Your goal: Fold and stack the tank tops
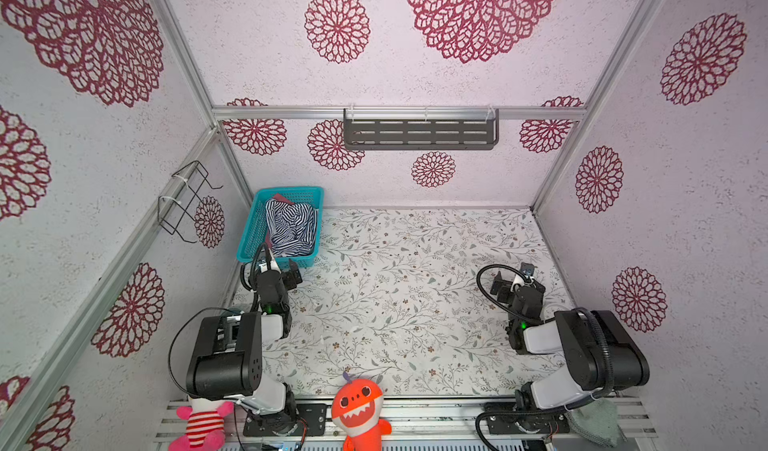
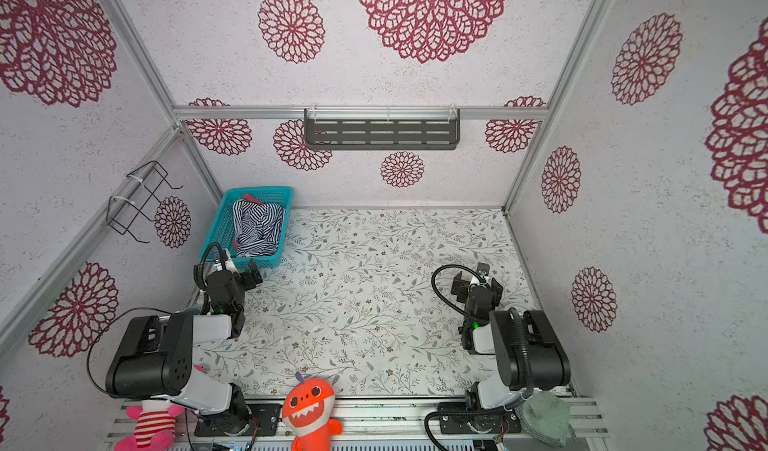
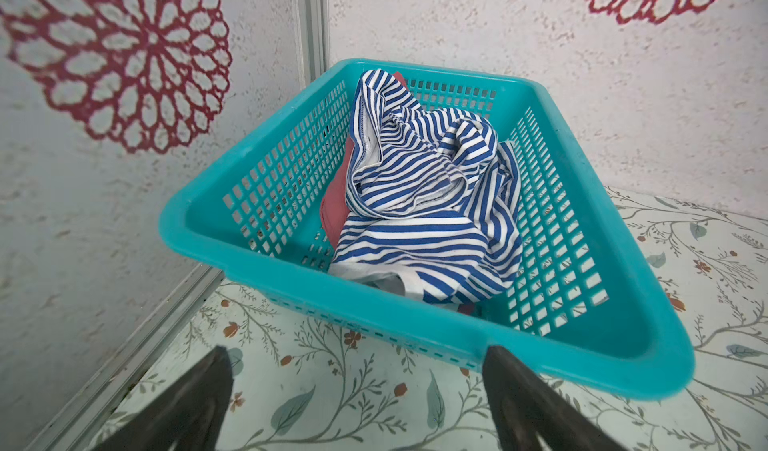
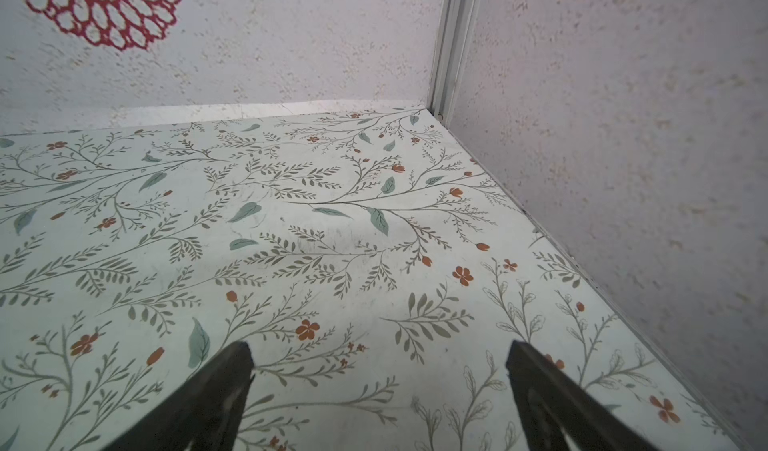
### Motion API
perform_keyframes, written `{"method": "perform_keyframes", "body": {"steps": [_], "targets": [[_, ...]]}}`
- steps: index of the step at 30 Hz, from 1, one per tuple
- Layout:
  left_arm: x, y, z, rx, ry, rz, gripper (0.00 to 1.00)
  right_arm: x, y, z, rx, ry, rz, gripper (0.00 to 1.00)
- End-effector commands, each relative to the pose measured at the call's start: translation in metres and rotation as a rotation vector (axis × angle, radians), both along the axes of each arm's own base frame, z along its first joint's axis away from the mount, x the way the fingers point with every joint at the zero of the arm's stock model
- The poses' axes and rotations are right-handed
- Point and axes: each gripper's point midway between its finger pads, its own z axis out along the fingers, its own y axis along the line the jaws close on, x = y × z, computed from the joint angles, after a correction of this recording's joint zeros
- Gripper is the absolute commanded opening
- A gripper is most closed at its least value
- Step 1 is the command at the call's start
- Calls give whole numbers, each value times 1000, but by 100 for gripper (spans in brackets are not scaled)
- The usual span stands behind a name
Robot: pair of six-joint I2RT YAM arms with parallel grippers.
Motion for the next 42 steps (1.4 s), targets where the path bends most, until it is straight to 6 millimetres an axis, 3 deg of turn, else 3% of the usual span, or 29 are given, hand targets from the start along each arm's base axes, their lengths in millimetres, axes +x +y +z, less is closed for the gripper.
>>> {"method": "perform_keyframes", "body": {"steps": [1,23,26,30,32,34,39,42], "targets": [[1,-1,2,8,-13,-6,97,4,1,16,-2,-60,3,99],[2,-1,3,4,-9,-9,98,6,0,15,15,-53,12,98],[1,-5,32,26,-15,-9,98,9,-2,38,3,-34,-8,96],[-9,-1,92,-39,28,85,98,11,-7,83,93,12,-71,96],[-5,-2,108,-93,85,104,98,11,-2,91,160,84,-67,96],[8,-4,108,-113,154,91,98,11,4,96,209,175,-71,96],[43,5,71,-135,392,103,99,11,39,114,240,249,44,96],[64,18,64,-114,394,159,95,9,57,112,209,323,60,96]]}}
